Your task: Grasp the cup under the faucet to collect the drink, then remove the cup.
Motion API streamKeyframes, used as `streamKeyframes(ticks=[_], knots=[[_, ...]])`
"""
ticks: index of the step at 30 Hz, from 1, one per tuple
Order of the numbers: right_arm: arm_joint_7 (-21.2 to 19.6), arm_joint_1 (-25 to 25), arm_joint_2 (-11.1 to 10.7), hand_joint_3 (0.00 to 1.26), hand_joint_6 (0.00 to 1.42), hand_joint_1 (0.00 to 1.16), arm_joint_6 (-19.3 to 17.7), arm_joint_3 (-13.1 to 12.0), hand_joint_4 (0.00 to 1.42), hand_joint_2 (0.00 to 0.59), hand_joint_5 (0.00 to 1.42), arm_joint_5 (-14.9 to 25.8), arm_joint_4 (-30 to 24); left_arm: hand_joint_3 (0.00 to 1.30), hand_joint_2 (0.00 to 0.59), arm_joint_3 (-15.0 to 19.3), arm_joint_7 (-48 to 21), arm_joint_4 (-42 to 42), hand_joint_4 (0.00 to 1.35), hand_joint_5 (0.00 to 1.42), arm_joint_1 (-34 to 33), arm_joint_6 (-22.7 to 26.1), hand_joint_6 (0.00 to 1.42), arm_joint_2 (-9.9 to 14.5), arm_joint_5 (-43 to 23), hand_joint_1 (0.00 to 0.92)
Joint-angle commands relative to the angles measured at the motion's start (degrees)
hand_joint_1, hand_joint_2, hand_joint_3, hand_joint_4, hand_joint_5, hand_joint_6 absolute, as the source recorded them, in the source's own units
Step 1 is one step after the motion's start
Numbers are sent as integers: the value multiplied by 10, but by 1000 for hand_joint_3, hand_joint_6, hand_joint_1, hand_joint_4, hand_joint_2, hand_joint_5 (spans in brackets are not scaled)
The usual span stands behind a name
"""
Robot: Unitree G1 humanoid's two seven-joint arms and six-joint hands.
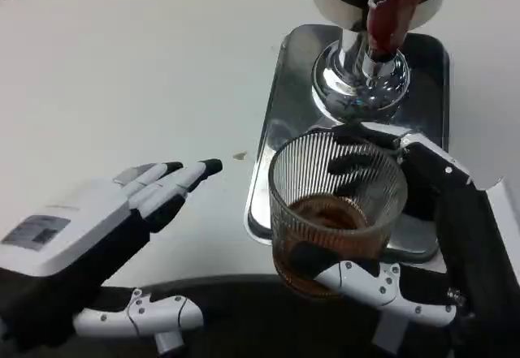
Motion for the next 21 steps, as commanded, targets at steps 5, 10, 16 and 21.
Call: streamKeyframes(ticks=[5,10,16,21], knots=[[0,7,4,926,1146,848,-28,9,1067,178,1245,11,-22,0,96,9,-4,-9,0,0,16,5,0,3,-8,0],[1,10,4,926,1146,848,-28,10,1067,178,1245,14,-23,0,96,11,-5,-10,0,0,18,5,0,4,-9,0],[3,9,3,927,1162,848,-28,9,1067,178,1256,12,-24,0,96,12,-6,-10,0,0,18,4,0,6,-11,0],[3,9,4,927,1164,848,-29,10,1067,178,1258,11,-24,0,92,14,-8,-9,0,0,20,4,0,9,-13,0]])
